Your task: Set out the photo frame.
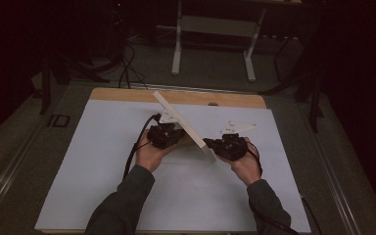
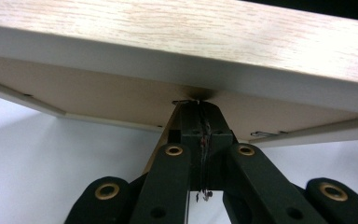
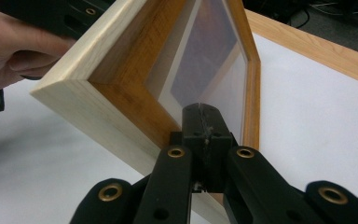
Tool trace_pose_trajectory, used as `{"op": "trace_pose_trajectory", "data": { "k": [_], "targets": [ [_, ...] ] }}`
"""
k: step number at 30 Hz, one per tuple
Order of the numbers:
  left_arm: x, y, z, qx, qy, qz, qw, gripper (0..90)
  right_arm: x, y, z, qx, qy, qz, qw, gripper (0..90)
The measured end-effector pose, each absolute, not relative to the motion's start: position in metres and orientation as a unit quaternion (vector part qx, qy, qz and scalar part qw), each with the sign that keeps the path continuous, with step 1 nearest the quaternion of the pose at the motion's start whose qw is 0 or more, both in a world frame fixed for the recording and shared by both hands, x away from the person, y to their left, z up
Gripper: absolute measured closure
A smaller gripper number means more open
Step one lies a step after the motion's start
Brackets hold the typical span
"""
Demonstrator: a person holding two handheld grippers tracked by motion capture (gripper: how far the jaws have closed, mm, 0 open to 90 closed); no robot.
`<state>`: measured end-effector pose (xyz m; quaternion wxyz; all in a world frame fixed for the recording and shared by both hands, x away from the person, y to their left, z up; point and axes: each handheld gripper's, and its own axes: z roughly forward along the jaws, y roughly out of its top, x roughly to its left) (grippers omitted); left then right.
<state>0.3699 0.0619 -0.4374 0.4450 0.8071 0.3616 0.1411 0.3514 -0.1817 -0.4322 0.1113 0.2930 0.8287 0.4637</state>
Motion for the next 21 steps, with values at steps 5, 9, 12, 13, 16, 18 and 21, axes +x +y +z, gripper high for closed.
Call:
{"op": "trace_pose_trajectory", "data": {
  "k": [5, 9, 12, 13, 16, 18, 21],
  "targets": [
    [0.371, 0.063, -0.438, 0.809, 0.355, 0.143, 0.445, 90.0, 0.349, -0.18, -0.432, 0.286, 0.83, 0.466, 0.112, 89.9],
    [0.371, 0.064, -0.438, 0.809, 0.353, 0.145, 0.446, 90.0, 0.348, -0.179, -0.431, 0.28, 0.831, 0.468, 0.11, 89.9],
    [0.372, 0.064, -0.438, 0.808, 0.354, 0.145, 0.448, 90.0, 0.347, -0.177, -0.431, 0.275, 0.832, 0.47, 0.109, 89.9],
    [0.373, 0.064, -0.438, 0.807, 0.355, 0.142, 0.449, 90.0, 0.347, -0.176, -0.43, 0.272, 0.833, 0.47, 0.108, 89.9],
    [0.373, 0.064, -0.439, 0.807, 0.356, 0.141, 0.449, 90.0, 0.345, -0.173, -0.43, 0.265, 0.835, 0.47, 0.106, 89.9],
    [0.372, 0.064, -0.44, 0.809, 0.354, 0.14, 0.448, 90.0, 0.345, -0.172, -0.43, 0.262, 0.836, 0.47, 0.105, 89.9],
    [0.371, 0.063, -0.441, 0.809, 0.352, 0.138, 0.45, 90.0, 0.345, -0.171, -0.43, 0.26, 0.837, 0.47, 0.104, 89.9]
  ]
}}
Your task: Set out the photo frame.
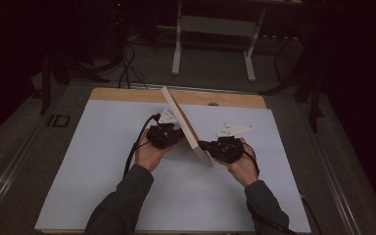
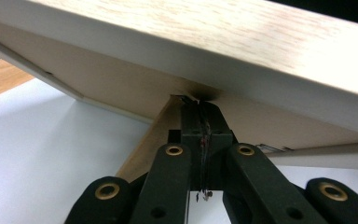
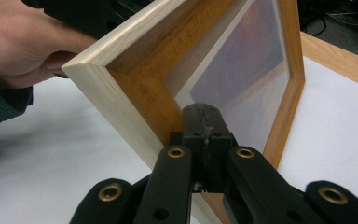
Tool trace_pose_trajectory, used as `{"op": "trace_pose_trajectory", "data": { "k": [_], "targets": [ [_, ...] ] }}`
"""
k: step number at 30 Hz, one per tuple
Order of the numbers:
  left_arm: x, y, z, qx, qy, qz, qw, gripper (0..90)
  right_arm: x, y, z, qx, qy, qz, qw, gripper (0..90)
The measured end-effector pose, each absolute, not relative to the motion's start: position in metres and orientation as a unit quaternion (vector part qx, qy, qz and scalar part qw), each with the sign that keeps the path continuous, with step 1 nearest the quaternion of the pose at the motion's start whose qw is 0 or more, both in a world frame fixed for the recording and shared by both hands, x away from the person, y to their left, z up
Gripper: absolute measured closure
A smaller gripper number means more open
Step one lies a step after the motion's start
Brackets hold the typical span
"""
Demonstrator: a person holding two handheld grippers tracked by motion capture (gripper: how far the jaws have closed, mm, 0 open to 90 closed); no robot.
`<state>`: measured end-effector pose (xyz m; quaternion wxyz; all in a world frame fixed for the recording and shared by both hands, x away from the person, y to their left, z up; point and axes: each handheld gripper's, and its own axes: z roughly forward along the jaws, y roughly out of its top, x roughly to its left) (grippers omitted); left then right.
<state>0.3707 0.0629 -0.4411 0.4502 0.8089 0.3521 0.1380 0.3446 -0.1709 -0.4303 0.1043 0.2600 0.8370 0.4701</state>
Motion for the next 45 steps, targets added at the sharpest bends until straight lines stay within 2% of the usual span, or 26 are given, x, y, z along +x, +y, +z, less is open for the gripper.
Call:
{"op": "trace_pose_trajectory", "data": {
  "k": [18, 36, 45],
  "targets": [
    [0.355, 0.059, -0.45, 0.808, 0.335, 0.121, 0.468, 90.0, 0.341, -0.167, -0.43, 0.251, 0.842, 0.467, 0.099, 89.9],
    [0.365, 0.065, -0.446, 0.814, 0.332, 0.114, 0.463, 90.0, 0.34, -0.158, -0.429, 0.235, 0.849, 0.464, 0.089, 90.0],
    [0.37, 0.072, -0.447, 0.813, 0.333, 0.094, 0.467, 90.0, 0.341, -0.151, -0.431, 0.232, 0.85, 0.466, 0.084, 89.9]
  ]
}}
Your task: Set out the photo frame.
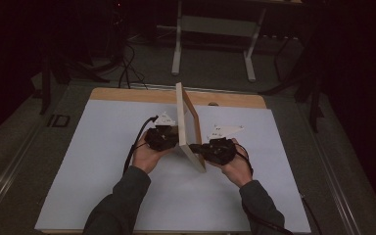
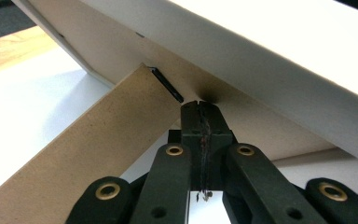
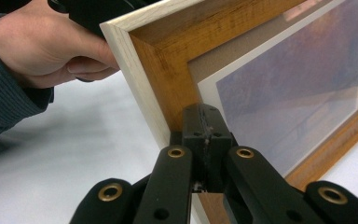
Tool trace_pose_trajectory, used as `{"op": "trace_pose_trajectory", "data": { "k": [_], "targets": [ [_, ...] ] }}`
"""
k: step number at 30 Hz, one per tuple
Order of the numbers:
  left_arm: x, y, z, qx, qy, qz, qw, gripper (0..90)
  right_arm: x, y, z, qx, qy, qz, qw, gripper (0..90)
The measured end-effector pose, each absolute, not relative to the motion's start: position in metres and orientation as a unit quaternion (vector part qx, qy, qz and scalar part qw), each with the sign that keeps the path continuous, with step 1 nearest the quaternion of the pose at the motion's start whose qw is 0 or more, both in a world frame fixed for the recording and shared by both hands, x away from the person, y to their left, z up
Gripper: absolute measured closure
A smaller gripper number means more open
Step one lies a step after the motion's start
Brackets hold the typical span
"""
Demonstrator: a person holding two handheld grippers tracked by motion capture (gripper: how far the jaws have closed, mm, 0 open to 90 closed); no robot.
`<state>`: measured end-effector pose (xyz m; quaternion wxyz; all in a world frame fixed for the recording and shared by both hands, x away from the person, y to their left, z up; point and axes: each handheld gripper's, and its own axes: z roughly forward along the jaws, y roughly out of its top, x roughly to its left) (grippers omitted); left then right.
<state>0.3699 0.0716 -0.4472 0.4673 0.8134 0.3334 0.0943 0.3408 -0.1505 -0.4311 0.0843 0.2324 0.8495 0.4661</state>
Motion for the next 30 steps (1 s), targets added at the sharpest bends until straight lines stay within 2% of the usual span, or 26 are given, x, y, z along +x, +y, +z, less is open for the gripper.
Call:
{"op": "trace_pose_trajectory", "data": {
  "k": [19, 30],
  "targets": [
    [0.377, 0.087, -0.446, 0.816, 0.334, 0.09, 0.463, 90.0, 0.342, -0.125, -0.429, 0.222, 0.853, 0.464, 0.084, 89.9],
    [0.378, 0.103, -0.45, 0.799, 0.348, 0.067, 0.487, 90.0, 0.343, -0.111, -0.429, 0.214, 0.855, 0.464, 0.088, 89.9]
  ]
}}
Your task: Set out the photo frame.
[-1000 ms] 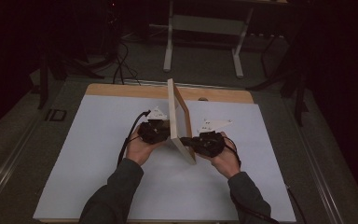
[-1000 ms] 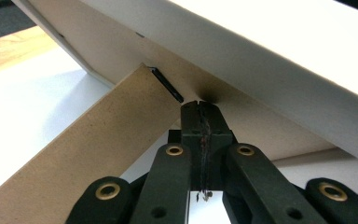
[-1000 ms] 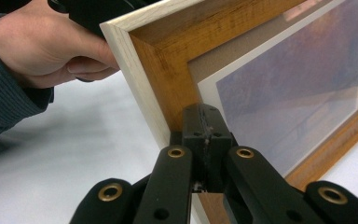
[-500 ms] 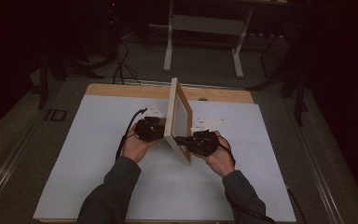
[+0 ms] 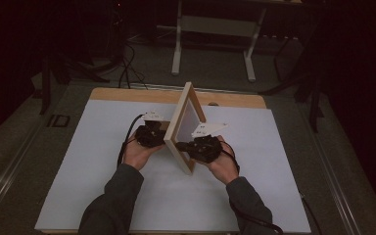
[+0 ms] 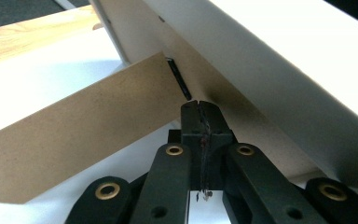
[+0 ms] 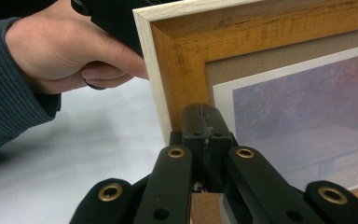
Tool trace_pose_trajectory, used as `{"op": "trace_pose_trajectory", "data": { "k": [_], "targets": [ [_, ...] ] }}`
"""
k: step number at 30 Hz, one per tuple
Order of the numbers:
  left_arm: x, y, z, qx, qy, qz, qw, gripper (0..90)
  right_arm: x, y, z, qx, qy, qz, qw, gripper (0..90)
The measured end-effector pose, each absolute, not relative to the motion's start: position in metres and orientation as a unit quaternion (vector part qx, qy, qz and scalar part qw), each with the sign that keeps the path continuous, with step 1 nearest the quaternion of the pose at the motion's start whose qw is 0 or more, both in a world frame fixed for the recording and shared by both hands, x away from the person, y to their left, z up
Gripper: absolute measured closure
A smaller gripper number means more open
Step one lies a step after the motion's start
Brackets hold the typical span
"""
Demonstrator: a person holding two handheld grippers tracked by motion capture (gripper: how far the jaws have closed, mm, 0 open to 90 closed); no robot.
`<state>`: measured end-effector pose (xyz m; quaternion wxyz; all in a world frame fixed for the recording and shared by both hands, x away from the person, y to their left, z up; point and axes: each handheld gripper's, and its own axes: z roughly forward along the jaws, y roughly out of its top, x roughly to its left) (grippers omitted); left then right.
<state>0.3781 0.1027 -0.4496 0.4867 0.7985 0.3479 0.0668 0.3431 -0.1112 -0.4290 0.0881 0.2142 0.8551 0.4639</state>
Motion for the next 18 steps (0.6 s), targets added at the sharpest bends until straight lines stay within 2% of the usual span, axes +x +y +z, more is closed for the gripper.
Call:
{"op": "trace_pose_trajectory", "data": {
  "k": [6, 18],
  "targets": [
    [0.373, 0.109, -0.445, 0.794, 0.357, 0.076, 0.486, 81.2, 0.343, -0.112, -0.43, 0.214, 0.857, 0.458, 0.096, 89.0],
    [0.371, 0.134, -0.437, 0.757, 0.401, 0.078, 0.51, 58.6, 0.347, -0.129, -0.433, 0.231, 0.857, 0.451, 0.091, 74.3]
  ]
}}
